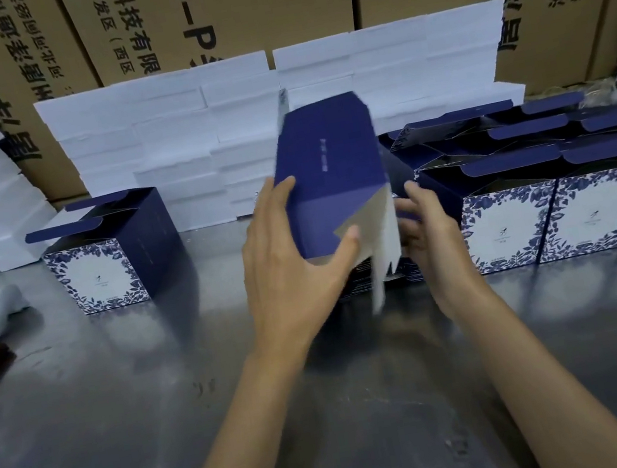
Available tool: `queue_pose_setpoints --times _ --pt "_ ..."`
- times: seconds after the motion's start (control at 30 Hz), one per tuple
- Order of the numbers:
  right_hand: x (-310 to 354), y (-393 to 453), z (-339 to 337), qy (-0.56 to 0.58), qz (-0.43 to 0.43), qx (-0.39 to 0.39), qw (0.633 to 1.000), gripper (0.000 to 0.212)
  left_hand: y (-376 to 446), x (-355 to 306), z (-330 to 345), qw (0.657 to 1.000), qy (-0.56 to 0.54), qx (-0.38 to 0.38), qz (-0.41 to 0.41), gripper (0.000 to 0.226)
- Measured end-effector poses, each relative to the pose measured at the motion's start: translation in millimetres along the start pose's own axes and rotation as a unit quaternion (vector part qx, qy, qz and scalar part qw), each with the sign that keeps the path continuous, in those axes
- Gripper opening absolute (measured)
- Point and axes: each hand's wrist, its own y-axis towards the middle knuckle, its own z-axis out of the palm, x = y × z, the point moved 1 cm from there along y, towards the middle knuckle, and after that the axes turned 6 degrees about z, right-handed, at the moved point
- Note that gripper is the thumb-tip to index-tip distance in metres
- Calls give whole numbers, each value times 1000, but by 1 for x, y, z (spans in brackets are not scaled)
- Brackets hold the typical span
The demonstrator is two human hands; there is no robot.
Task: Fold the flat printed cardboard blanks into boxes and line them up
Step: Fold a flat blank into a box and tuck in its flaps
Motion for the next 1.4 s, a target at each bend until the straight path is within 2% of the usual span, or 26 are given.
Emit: queue_pose_setpoints --times 0.07,0.1,0.17,0.27,0.37,0.4,0.5,0.57,0.67,0.73,0.8,0.83,0.97,1.07,1.2,1.27,1.4 --pt "0 -4 4 71 11 90 993 64 -5 -5 4 997 45 52 41 85" --pt "1 -6 4 117 20 124 985 65 -7 -6 6 993 65 74 59 86" --pt "3 -9 -1 162 61 154 973 53 -9 -3 8 987 83 113 77 82" --pt "-2 -6 -12 108 136 120 977 25 -9 8 8 980 81 176 50 72" --pt "-8 -1 -20 85 173 87 977 20 -10 19 13 972 67 223 14 64" --pt "-10 0 -21 79 176 87 977 20 -9 22 13 975 57 216 -4 61" --pt "-15 3 -24 74 173 99 977 20 1 41 4 986 74 130 -72 46" --pt "-17 5 -27 88 160 121 976 20 9 57 -7 983 89 82 -137 47" --pt "-17 4 -29 104 147 153 972 24 17 79 -29 959 -41 49 -276 45" --pt "-19 4 -30 100 155 167 969 34 19 89 -38 924 -183 90 -323 39" --pt "-20 4 -32 79 170 179 966 42 16 90 -42 894 -269 144 -327 34" --pt "-20 4 -33 67 174 184 965 42 15 88 -41 891 -286 156 -318 31" --pt "-19 5 -35 -7 147 177 973 35 13 84 -37 894 -315 131 -291 30" --pt "-20 8 -36 -21 115 156 981 26 13 85 -37 895 -319 137 -280 30" --pt "-19 8 -39 -25 132 177 975 20 13 88 -40 878 -332 152 -308 25" --pt "-19 7 -38 -22 153 183 971 17 14 90 -40 890 -307 152 -302 20" --pt "-19 9 -33 -18 153 99 983 33 14 88 -35 882 -318 165 -306 21"
